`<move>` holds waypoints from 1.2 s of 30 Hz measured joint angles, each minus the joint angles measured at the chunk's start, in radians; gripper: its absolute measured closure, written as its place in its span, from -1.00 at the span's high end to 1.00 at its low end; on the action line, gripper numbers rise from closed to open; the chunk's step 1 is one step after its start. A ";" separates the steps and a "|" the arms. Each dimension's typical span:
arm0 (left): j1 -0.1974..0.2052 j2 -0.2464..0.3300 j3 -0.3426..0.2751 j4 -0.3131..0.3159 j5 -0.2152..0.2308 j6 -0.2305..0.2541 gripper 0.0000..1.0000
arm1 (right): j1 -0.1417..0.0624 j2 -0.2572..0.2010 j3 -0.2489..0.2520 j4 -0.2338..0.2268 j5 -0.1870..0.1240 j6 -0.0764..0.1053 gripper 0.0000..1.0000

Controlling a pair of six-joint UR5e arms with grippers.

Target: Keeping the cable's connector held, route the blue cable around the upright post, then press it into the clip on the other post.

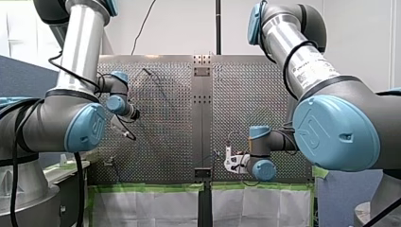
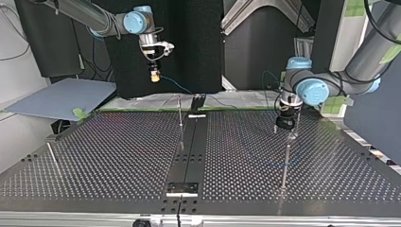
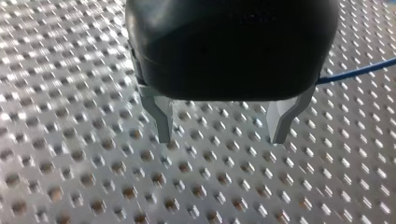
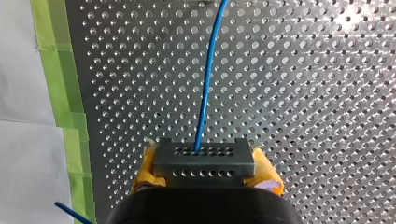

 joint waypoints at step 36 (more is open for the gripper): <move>-0.056 -0.112 -0.007 -0.010 -0.045 0.075 0.98 | 0.000 0.000 0.000 -0.004 -0.022 -0.001 -1.00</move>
